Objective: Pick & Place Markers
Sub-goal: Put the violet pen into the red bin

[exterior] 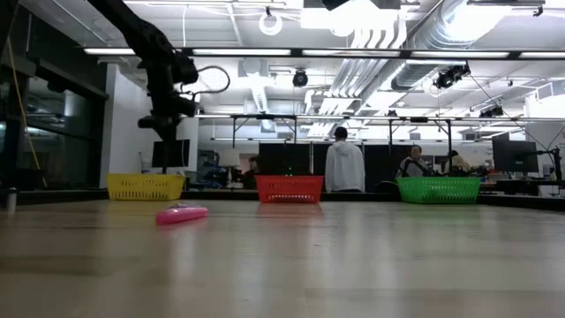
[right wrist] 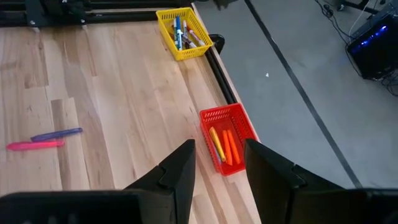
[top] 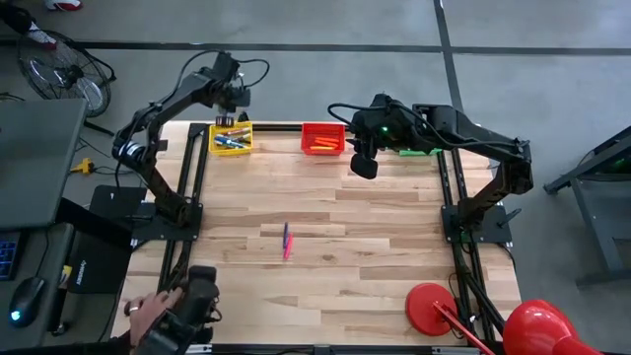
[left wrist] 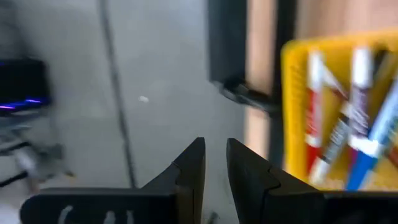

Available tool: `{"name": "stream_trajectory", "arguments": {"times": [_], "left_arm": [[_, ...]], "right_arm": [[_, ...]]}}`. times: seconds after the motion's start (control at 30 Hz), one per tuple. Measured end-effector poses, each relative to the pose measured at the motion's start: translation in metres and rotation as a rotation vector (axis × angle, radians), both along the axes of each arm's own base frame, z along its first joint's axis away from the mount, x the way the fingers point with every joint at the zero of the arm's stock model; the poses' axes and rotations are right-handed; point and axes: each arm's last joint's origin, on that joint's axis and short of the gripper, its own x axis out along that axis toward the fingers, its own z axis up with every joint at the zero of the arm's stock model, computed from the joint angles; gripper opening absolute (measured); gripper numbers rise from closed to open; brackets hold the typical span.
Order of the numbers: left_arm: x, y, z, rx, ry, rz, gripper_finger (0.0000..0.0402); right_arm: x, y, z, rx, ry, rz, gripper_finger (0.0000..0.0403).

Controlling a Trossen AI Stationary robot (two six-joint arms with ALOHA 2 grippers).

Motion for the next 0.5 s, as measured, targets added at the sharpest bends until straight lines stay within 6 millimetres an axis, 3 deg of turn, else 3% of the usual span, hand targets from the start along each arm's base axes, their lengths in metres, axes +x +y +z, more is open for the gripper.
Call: {"name": "stream_trajectory", "arguments": {"times": [0.23, 0.5], "left_arm": [[0.034, -0.013, 0.035, 0.267, -0.139, -0.061, 0.0062], [0.083, -0.048, 0.051, 0.401, -0.348, 0.131, 0.0062]], "right_arm": [[0.001, 0.000, 0.001, -0.014, -0.003, 0.011, 0.0126], [0.001, 0.000, 0.001, -0.007, -0.003, 0.017, 0.0126]]}}
